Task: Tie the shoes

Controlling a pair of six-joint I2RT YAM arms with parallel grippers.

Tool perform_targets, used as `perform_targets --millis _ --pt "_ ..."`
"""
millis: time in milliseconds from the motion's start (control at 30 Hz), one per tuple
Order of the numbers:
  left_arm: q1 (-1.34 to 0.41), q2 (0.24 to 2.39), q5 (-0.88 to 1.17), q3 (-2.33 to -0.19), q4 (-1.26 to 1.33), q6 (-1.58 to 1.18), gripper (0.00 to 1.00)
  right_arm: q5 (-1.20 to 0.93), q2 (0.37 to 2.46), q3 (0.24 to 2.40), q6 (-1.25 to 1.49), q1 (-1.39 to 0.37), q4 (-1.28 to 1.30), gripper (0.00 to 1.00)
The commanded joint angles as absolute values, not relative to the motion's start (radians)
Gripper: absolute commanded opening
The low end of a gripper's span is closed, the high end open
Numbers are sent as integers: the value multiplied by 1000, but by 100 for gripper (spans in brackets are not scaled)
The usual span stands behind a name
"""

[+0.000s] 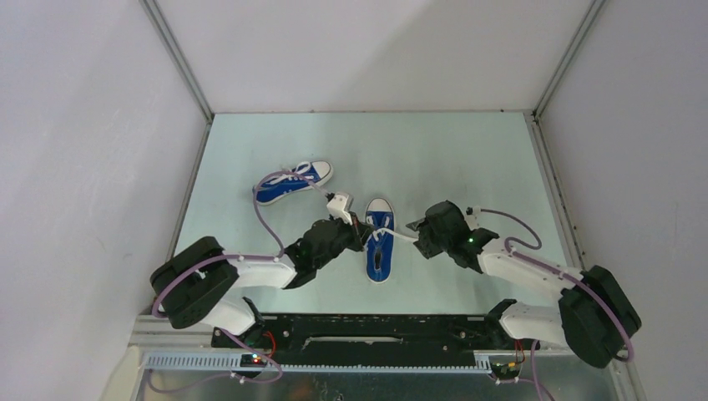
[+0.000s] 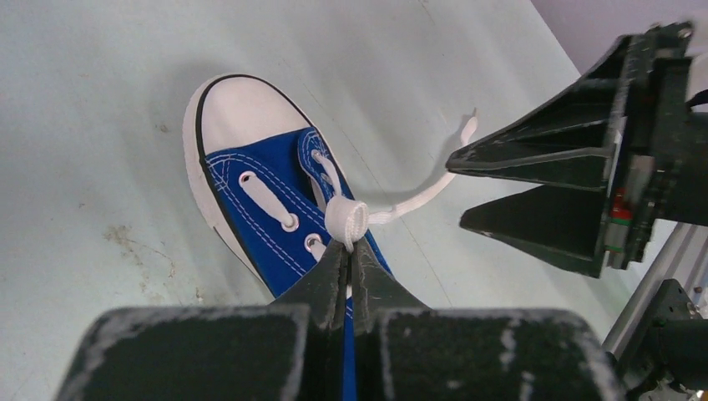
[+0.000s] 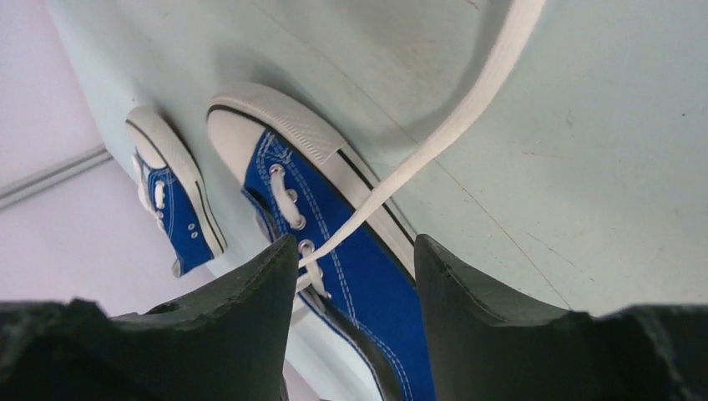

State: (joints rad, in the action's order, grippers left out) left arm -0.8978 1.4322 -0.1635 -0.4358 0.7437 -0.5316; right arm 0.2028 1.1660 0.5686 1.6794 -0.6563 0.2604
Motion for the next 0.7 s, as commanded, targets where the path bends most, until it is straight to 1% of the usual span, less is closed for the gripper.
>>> perform_targets --millis 0,267,667 --pt "-887 1407 -155 -408 848 -486 0 219 1248 561 1870 -676 177 55" --pt "-872 1422 -178 -352 937 -466 0 206 1346 562 1923 -679 98 53" --pt "-846 1474 -180 -320 1012 -461 0 114 1478 561 1938 -633 17 52"
